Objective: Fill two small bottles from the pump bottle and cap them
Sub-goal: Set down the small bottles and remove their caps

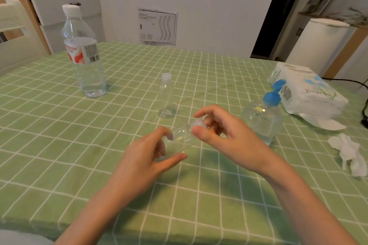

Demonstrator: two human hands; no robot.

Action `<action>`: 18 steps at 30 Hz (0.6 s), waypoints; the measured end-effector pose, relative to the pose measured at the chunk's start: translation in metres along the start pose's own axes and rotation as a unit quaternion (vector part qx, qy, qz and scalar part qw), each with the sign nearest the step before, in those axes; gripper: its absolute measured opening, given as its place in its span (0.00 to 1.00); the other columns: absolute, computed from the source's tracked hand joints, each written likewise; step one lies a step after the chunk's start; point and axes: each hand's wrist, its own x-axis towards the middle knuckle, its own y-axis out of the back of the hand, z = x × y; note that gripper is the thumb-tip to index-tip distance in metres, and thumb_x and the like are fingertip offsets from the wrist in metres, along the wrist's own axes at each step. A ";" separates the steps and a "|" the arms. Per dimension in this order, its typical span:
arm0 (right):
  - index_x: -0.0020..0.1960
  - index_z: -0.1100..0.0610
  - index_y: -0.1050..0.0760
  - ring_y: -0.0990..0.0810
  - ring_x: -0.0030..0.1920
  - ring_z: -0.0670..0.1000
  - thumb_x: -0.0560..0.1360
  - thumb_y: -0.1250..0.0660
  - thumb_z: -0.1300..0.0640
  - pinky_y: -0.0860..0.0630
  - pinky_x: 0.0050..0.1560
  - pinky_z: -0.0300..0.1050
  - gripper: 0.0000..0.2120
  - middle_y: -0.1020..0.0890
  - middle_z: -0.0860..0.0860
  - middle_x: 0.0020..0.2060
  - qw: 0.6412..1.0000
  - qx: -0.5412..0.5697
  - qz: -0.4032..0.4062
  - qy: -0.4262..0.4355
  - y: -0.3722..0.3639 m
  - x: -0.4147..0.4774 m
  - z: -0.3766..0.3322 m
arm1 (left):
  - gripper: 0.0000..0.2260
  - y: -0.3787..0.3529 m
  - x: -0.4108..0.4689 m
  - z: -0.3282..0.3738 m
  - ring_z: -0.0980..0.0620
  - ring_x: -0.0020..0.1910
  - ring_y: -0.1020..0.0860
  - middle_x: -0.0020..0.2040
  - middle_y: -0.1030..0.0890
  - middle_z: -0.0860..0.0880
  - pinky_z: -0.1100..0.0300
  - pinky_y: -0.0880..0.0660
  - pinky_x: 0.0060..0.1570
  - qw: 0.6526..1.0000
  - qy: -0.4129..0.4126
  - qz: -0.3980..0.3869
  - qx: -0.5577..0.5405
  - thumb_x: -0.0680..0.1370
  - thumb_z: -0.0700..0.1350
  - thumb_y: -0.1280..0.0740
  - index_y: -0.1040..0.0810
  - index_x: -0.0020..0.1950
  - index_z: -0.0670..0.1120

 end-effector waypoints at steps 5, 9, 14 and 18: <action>0.54 0.49 0.24 0.23 0.46 0.54 0.74 0.31 0.50 0.23 0.49 0.50 0.09 0.20 0.50 0.46 1.000 -0.002 -0.008 0.016 0.001 -0.001 0.001 | 0.19 0.001 -0.001 -0.001 0.57 0.31 0.29 0.29 0.29 0.54 0.68 0.33 0.31 1.000 0.002 -0.006 0.001 0.63 0.68 0.36 0.30 0.46 0.58; 0.55 0.48 0.24 0.22 0.47 0.54 0.71 0.33 0.40 0.23 0.52 0.54 0.17 0.21 0.49 0.46 1.000 -0.009 -0.015 -0.004 0.000 0.000 0.001 | 0.19 0.001 -0.002 -0.002 0.57 0.32 0.29 0.29 0.29 0.55 0.67 0.32 0.31 1.000 -0.003 -0.006 0.002 0.64 0.68 0.36 0.30 0.46 0.59; 0.58 0.45 0.25 0.21 0.48 0.52 0.74 0.32 0.46 0.22 0.53 0.51 0.13 0.21 0.49 0.46 0.999 -0.010 -0.031 0.007 0.002 0.000 0.000 | 0.19 0.001 -0.002 -0.003 0.58 0.31 0.29 0.30 0.29 0.55 0.67 0.32 0.31 1.000 0.004 -0.006 -0.004 0.63 0.68 0.36 0.30 0.47 0.59; 0.54 0.49 0.22 0.22 0.45 0.53 0.74 0.34 0.46 0.23 0.49 0.50 0.12 0.20 0.50 0.43 1.000 -0.008 -0.015 0.004 0.003 0.002 -0.001 | 0.19 0.002 -0.001 -0.004 0.58 0.31 0.29 0.30 0.29 0.56 0.65 0.31 0.31 1.000 0.007 -0.007 -0.002 0.63 0.68 0.35 0.30 0.47 0.59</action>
